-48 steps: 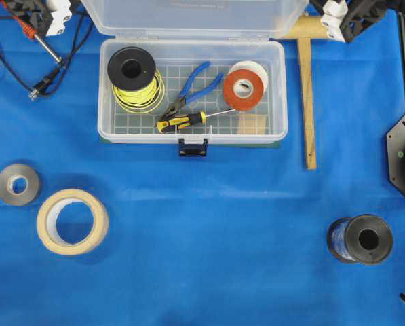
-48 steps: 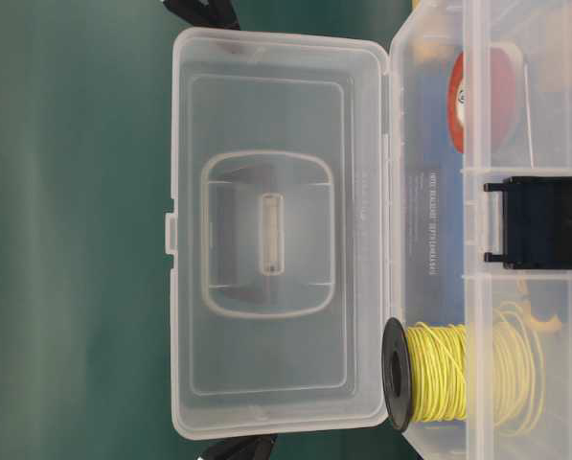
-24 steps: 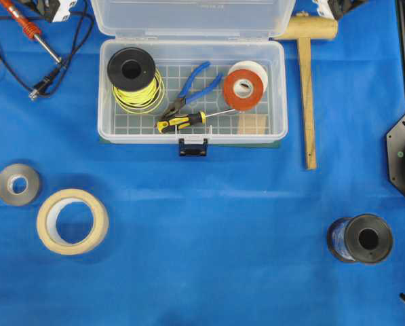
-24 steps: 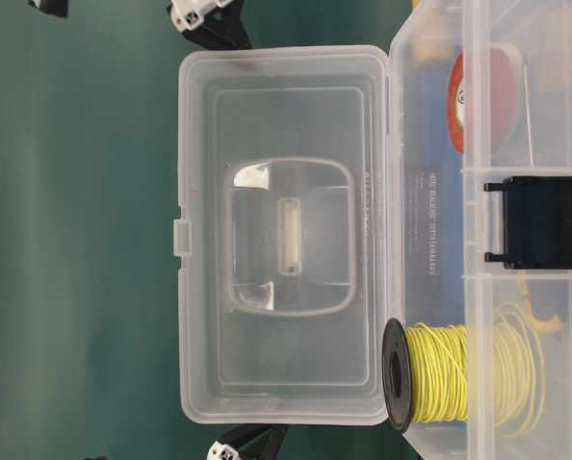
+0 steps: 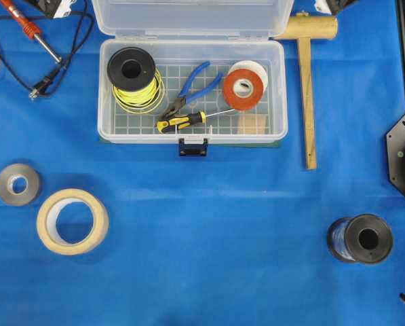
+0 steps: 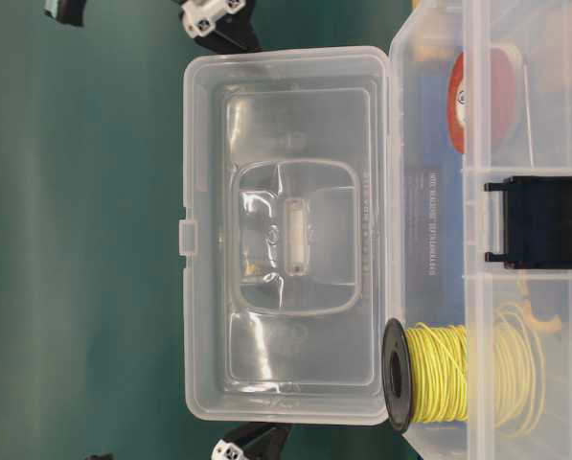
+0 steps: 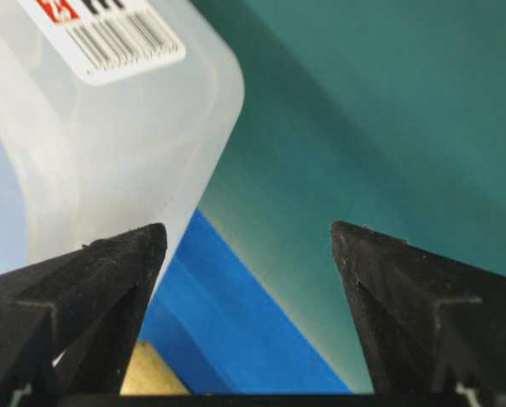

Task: Open the tool box with both arms.
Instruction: 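Push the lid fully back past vertical with both grippers and release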

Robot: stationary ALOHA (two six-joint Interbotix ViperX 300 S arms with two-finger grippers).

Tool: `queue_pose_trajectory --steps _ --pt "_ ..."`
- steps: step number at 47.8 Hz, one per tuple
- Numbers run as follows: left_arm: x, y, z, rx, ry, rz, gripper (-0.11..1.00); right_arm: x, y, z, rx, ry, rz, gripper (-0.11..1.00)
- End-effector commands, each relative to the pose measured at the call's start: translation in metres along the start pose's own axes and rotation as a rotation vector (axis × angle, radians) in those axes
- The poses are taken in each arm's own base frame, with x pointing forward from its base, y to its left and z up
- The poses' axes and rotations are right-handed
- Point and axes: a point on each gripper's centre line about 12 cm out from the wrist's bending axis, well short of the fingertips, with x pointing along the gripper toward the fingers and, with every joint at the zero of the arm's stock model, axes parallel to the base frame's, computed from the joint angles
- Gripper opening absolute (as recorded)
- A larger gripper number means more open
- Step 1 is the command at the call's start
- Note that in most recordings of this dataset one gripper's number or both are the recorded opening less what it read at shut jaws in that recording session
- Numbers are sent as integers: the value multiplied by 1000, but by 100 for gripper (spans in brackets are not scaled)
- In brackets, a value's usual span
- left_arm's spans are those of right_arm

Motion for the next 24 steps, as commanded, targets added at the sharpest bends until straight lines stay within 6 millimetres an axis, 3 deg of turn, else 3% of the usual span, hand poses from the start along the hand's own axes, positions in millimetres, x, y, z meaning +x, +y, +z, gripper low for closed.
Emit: queue_pose_trajectory --steps 1,15,24 --pt "-11 5 7 -7 -39 17 91 -14 -3 8 8 -43 -7 83" --pt "-42 12 -14 -23 -51 55 91 -51 -14 -7 26 -53 -46 83" --pt "-52 11 -17 -51 -70 56 91 -58 -13 -10 32 -63 -46 83"
